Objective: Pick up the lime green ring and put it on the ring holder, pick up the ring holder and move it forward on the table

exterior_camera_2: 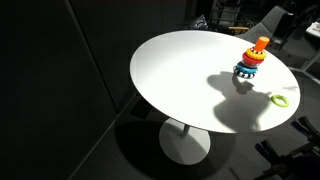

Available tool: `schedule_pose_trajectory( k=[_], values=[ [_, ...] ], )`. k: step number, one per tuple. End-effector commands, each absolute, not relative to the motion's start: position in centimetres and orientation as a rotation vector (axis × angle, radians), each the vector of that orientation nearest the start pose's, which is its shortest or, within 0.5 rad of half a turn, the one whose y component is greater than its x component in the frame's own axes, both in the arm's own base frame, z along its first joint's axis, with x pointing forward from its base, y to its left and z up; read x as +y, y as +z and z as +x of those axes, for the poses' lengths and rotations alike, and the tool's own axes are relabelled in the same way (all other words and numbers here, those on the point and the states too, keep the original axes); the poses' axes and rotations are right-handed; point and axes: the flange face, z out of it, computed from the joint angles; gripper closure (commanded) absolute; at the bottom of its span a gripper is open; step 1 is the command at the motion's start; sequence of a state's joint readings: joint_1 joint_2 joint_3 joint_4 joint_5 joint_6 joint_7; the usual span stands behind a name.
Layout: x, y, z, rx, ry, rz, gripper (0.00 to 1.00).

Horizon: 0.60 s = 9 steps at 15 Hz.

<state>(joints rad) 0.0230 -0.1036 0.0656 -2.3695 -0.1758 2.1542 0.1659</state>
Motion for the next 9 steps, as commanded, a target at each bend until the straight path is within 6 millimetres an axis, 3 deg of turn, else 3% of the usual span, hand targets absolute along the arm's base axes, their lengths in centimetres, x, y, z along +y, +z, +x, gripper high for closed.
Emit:
schedule_pose_trajectory(
  k=[1, 9],
  values=[
    [2.3, 34.0, 47.1, 0.042, 0.117, -3.291, 0.0],
    [1.8, 31.8, 47.3, 0.06, 0.17, -3.282, 0.0]
  ],
)
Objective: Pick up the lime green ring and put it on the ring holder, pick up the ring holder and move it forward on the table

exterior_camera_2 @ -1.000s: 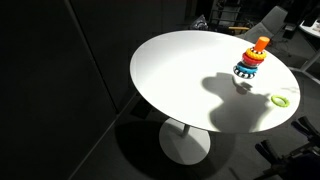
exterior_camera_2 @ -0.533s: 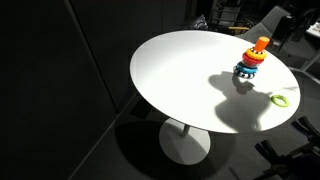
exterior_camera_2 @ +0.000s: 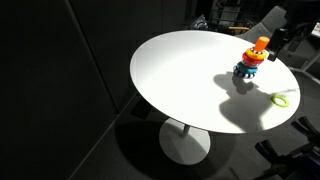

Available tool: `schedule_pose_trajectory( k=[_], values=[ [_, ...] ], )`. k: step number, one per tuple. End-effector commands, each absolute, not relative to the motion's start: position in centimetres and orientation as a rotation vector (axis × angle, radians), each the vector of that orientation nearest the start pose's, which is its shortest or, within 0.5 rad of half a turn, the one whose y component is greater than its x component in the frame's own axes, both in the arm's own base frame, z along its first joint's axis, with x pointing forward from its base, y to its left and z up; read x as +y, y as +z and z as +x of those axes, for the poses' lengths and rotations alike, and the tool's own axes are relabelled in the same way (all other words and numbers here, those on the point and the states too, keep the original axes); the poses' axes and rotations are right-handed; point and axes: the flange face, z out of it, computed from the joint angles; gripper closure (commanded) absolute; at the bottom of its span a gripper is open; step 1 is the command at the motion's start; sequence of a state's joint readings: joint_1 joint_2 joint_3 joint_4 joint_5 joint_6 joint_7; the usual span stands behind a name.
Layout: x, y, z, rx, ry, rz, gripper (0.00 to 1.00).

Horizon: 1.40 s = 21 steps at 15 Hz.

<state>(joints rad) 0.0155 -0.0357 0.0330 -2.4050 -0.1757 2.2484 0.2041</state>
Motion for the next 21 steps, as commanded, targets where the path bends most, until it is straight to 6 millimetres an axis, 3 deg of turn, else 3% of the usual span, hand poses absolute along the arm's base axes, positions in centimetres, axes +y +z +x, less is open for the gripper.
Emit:
schedule_pose_trajectory(
  k=[1, 12, 21],
  values=[
    [1.8, 31.6, 47.3, 0.062, 0.177, -3.282, 0.0],
    [1.5, 31.6, 46.9, 0.063, 0.163, -3.28, 0.0],
    [-1.5, 29.8, 45.5, 0.142, 0.032, -3.257, 0.0]
  ],
)
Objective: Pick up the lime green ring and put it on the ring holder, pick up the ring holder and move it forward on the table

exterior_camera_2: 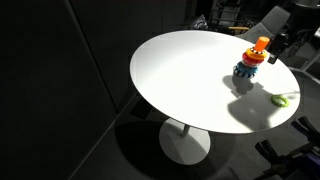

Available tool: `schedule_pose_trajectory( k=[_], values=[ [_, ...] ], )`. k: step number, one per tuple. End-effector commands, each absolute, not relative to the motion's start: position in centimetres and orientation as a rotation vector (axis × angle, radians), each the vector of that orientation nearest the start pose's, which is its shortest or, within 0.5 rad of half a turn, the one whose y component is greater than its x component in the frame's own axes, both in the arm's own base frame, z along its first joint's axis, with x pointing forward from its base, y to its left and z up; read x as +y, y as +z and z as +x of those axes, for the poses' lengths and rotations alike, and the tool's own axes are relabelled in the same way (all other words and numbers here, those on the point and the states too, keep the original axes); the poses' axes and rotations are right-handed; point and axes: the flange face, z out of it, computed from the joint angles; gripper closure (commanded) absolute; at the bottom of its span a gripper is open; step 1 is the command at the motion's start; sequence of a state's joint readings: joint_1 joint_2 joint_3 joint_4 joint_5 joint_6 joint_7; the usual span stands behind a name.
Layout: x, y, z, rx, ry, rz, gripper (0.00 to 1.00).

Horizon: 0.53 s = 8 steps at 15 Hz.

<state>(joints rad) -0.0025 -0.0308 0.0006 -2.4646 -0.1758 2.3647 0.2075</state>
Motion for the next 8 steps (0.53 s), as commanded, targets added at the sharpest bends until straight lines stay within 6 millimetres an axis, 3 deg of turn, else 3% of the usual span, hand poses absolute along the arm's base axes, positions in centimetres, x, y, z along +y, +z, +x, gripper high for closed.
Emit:
schedule_pose_trajectory(
  k=[1, 8],
  values=[
    [-1.8, 29.4, 45.3, 0.151, 0.019, -3.252, 0.0],
    [-4.4, 25.5, 43.4, 0.221, -0.037, -3.203, 0.0]
  ],
)
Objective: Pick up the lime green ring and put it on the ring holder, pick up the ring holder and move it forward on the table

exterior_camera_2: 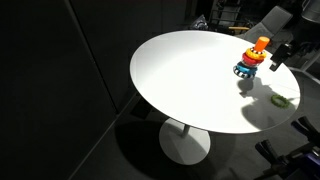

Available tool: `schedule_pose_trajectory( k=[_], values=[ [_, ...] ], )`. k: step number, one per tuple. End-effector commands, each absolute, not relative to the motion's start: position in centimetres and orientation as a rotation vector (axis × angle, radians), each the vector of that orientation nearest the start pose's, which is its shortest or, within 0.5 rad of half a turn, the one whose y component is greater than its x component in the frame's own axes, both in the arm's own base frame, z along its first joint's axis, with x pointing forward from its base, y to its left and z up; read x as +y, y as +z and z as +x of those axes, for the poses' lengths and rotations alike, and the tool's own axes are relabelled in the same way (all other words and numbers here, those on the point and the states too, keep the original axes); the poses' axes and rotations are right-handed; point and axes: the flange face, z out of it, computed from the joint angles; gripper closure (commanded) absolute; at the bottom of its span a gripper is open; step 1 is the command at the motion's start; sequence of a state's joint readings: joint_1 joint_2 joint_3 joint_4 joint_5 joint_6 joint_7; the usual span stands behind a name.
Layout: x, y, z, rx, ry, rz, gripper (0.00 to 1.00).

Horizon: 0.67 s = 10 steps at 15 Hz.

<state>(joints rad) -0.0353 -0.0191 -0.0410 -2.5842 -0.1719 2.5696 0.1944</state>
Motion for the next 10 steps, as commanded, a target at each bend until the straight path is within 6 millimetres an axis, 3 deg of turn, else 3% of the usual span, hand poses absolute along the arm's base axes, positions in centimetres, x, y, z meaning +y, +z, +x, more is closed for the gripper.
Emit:
schedule_pose_trajectory(
  k=[1, 10],
  values=[
    [-4.7, 24.9, 43.1, 0.231, -0.036, -3.197, 0.0],
    [-7.5, 19.2, 42.0, 0.32, 0.08, -3.154, 0.0]
  ],
)
